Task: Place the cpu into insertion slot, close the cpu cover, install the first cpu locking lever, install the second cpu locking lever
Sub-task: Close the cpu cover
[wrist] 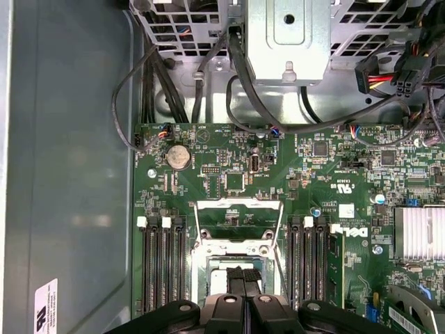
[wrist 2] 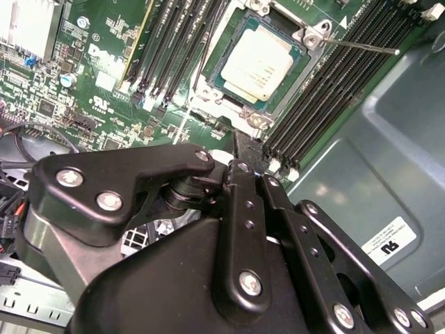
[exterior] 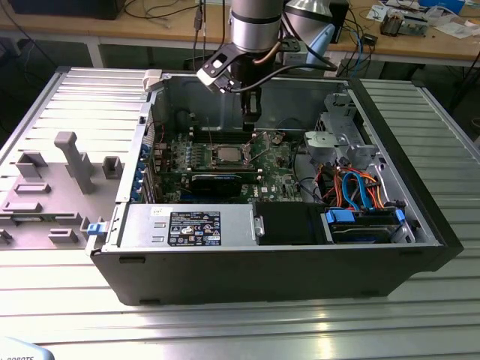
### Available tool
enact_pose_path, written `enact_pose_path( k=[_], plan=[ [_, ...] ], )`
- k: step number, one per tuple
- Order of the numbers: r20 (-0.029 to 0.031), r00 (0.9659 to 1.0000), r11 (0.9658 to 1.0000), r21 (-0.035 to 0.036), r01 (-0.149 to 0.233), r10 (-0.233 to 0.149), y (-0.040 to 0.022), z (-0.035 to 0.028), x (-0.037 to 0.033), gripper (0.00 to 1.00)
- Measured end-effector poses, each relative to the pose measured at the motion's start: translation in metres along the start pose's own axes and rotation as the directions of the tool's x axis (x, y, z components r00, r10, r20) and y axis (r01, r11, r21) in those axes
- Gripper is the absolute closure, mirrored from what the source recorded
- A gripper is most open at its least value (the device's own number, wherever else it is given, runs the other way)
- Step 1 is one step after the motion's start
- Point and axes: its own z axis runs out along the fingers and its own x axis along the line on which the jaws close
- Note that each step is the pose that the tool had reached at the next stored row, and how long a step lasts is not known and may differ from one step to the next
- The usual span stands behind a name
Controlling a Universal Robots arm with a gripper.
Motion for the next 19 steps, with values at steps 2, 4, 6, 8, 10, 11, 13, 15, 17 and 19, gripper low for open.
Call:
enact_pose_path(
  k=[2, 4, 6, 8, 10, 11, 13, 15, 17, 19],
  plan=[
    [0.0, 1.0, 1.0, 0.0, 0.0, 0.0, 0.0011, 0.0, 0.0, 0.89],
    [0.0, 1.0, 1.0, 0.0, 0.0, 0.0, 0.002, 0.0001, 0.0, 0.89],
    [-0.0001, 1.0, 1.0, 0.0, 0.0, 0.0, 0.0034, 0.0002, 0.0, 0.89],
    [0.0, 1.0, 1.0, 0.0, 0.0, 0.0, 0.0037, 0.0001, 0.0, 0.89],
    [0.0, 1.0, 1.0, 0.0, 0.0, 0.0, 0.0039, 0.0001, 0.0, 0.89],
    [0.0, 1.0, 1.0, 0.0, 0.0, 0.0, 0.0043, 0.0002, 0.0, 0.89],
    [-0.0001, 1.0, 1.0, 0.0, 0.0, 0.0, 0.0078, 0.0003, 0.0, 0.89],
    [0.0, 1.0, 1.0, 0.0001, 0.0, 0.0, 0.0124, 0.0005, -0.0001, 0.89],
    [-0.0001, 1.0, 1.0, 0.0, 0.0, 0.0, 0.0158, 0.0006, -0.0002, 0.89],
    [0.0, 1.0, 1.0, 0.0, 0.0, 0.0, 0.0185, 0.0007, -0.0002, 0.89]
  ],
)
